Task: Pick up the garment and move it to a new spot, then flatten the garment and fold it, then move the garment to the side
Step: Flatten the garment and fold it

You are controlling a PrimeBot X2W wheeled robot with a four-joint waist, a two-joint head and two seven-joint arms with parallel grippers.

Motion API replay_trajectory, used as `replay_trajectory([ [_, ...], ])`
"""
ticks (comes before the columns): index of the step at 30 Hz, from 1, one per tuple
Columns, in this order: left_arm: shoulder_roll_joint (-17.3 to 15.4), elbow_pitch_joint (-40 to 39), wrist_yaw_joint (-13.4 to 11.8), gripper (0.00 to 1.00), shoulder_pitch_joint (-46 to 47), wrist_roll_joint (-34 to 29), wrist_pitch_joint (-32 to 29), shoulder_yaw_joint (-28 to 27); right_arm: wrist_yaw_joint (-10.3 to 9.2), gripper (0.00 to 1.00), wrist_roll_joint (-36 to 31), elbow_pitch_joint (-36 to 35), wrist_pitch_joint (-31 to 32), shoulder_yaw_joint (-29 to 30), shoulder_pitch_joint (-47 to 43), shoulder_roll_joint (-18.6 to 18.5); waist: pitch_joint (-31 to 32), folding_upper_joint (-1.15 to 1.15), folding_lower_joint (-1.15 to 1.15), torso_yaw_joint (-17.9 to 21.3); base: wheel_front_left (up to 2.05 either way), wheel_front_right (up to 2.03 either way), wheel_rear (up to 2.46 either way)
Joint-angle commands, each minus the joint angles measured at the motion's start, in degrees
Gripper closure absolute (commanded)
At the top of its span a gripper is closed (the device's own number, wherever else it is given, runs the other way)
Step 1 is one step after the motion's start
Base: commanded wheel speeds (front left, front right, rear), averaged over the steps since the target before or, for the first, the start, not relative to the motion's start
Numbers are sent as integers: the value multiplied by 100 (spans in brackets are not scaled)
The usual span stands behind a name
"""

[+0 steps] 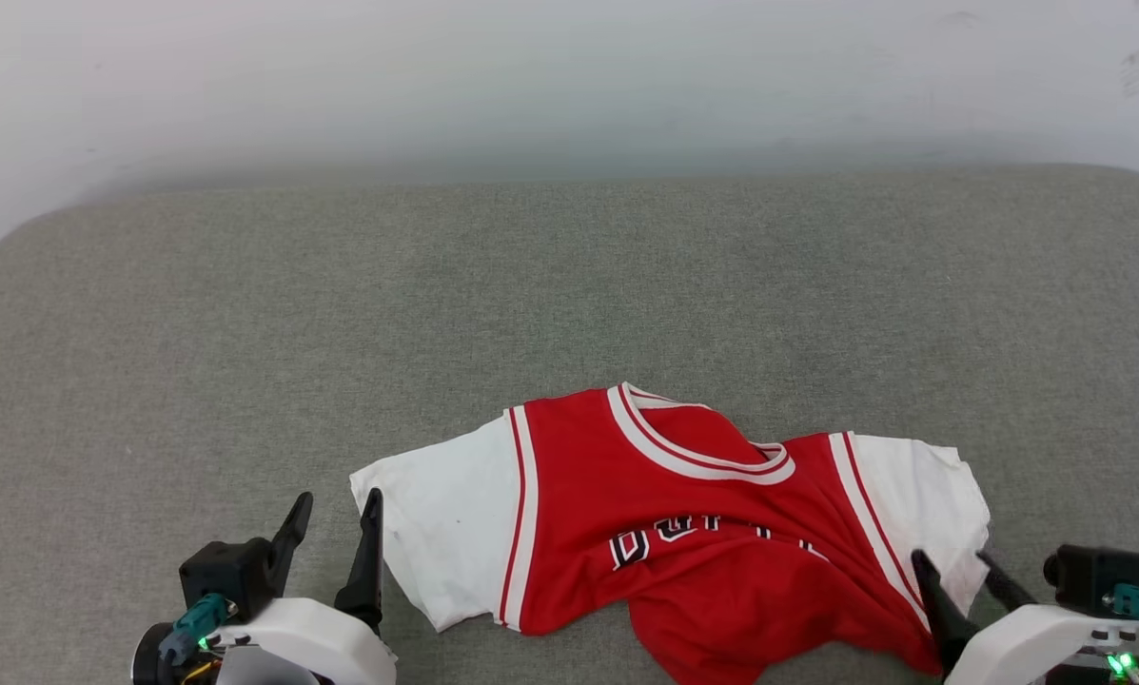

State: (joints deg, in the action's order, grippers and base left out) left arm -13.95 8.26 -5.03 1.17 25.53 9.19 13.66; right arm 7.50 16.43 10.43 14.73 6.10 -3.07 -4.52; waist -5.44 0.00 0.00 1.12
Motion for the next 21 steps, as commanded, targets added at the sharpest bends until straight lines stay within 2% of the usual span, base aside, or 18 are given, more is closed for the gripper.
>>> replay_trajectory([
  [1,-44,8,10,0,-35,48,-35,-40,-2,0,-76,-177,-275,5,-75,67,2,0,0,4,0,0,0],
  [2,-73,25,13,0,-18,65,-83,-49,-2,0,-93,-297,-480,9,-71,88,9,0,0,10,0,0,0],
  [3,-139,54,44,0,79,156,-251,-79,-2,0,-219,-529,-981,-40,-45,128,19,0,0,26,0,0,0],
  [7,-327,94,161,0,229,352,-763,-106,-2,0,-418,-781,-1377,-115,22,147,33,0,0,65,0,0,0],
  [12,-579,64,401,0,500,644,-1777,20,-2,0,-624,-1137,-1492,-298,98,160,-6,0,0,185,0,0,0],
  [21,-994,379,511,0,988,1311,-3691,50,-2,0,-665,-1740,-1414,-646,233,168,-340,0,0,529,0,0,0],
])
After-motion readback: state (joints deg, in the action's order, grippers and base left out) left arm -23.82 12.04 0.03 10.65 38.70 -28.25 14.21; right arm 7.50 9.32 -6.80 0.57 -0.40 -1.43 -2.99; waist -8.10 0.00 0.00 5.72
